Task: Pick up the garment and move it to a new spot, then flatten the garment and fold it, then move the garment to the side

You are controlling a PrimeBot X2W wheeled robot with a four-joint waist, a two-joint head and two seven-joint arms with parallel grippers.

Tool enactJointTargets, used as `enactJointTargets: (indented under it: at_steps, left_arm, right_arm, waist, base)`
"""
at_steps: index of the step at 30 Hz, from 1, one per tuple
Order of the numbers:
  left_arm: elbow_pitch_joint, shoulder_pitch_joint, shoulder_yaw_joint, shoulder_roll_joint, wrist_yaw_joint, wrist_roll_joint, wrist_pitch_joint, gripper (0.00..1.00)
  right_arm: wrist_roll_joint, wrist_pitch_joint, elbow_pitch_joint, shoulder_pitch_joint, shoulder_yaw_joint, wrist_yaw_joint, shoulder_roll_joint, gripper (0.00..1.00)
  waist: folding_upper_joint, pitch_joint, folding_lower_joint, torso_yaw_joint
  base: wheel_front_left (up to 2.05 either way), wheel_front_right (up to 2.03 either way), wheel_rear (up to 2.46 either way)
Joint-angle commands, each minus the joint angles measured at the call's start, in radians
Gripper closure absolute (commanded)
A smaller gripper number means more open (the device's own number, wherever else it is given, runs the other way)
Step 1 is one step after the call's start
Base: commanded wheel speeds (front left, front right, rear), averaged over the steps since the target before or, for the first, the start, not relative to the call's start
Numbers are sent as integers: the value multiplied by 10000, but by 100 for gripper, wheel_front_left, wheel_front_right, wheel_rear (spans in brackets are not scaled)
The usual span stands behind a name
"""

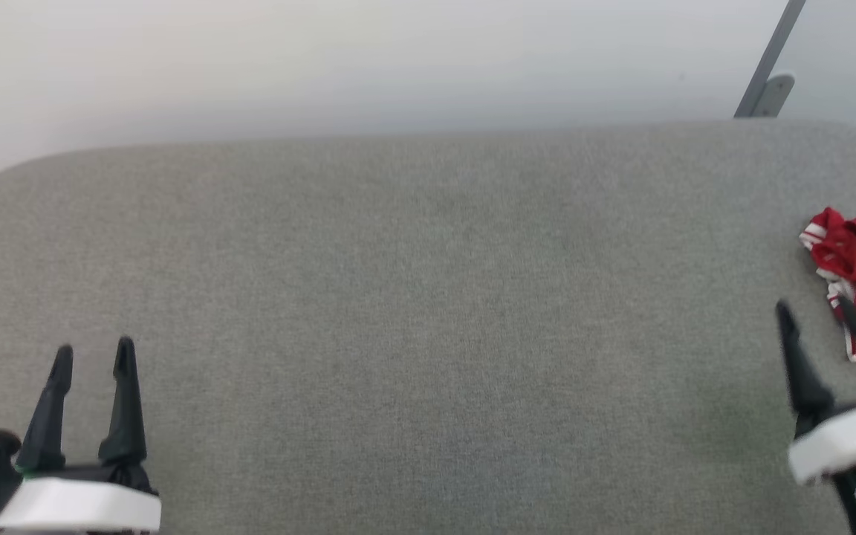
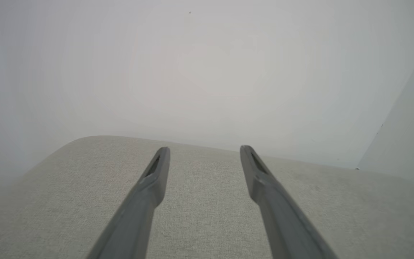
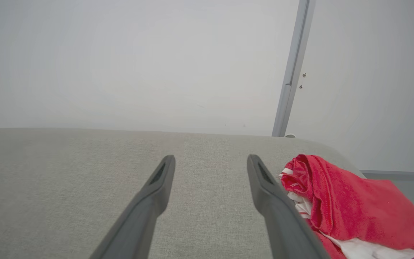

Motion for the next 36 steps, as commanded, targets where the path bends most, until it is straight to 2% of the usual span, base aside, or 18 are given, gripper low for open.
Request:
enactJointTargets:
  at_steps: [1, 7, 15, 25, 36]
  left_arm:
    - [-84, 266, 104, -26, -36, -42, -49, 0]
    - [-328, 979, 399, -111, -36, -7, -49, 0]
    - [-405, 1615, 244, -4, -36, 70, -49, 0]
    - [-160, 1931, 101, -83, -37, -87, -49, 0]
    - [228, 1874, 39, -158, -37, -161, -49, 0]
  right_arm:
    - [-166, -40, -254, 400, -158, -7, 194, 0]
    - [-724, -41, -1161, 1676, -670, -5, 847, 0]
    - [-1114, 159, -1907, 2397, -1064, -5, 1484, 0]
    - [-1292, 290, -2370, 2796, -1346, -5, 1923, 0]
    - [-1339, 423, -2542, 2700, -1369, -5, 2019, 0]
  waist:
    - [-1, -227, 0, 49]
    - [-1, -593, 0, 88]
    - [-1, -710, 0, 141]
    - [-1, -763, 0, 338]
    - [-1, -750, 0, 479]
  base:
    - [0, 0, 0]
    - [0, 0, 0]
    - [0, 0, 0]
    - [0, 0, 0]
    - [0, 0, 0]
